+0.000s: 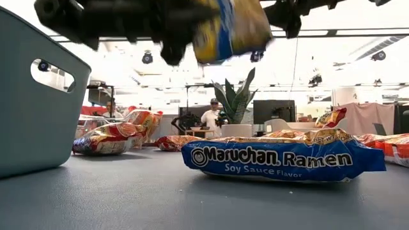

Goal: Sort Maruchan noodles
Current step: Put the blue noodle pack into the blue bin

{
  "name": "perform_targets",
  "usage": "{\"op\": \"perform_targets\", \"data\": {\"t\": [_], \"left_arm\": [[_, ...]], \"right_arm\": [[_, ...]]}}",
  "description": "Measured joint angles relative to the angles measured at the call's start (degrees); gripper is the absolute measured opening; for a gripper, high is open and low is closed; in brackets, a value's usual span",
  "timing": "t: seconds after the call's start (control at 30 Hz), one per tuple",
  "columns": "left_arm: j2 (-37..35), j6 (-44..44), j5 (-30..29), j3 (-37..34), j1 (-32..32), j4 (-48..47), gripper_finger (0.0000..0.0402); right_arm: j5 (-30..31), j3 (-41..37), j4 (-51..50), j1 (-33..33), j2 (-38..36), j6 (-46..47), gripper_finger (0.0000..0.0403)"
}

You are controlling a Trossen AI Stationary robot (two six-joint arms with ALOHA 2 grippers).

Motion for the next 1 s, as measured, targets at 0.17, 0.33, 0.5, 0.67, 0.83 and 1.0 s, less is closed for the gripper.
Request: {"op": "perform_targets", "data": {"t": [0.17,0.33,0.5,0.67,0.83,1.0], "left_arm": [[-8.36,2.96,-0.04,0.34,-1.71,-2.57,0.0109],[-14.21,3.5,-0.02,3.26,-3.73,-12.36,0.011],[-18.82,0.61,-0.44,13.6,-6.5,-40.48,0.0111],[-18.24,-6.01,-0.58,31.23,-10.16,-82.06,0.0111],[-13.44,-16.47,-0.48,49.32,-14.15,-122.34,0.0111],[-9.34,-21.79,3.04,58.29,-17.65,-138.61,0.0108]], "right_arm": [[4.59,-0.02,0.68,-0.03,-2.58,-5.85,0.0228],[5.52,-0.04,1.26,-0.03,-2.69,-8.52,0.0228],[6.96,-0.07,1.44,-0.03,-2.04,-11.69,0.0228],[7.2,-0.09,1.33,-0.42,-1.7,-12.47,0.0228],[7.19,-0.45,1.08,-0.78,-1.66,-12.28,0.0228],[7.18,-1.35,0.98,-0.78,-1.63,-10.85,0.0228]]}}
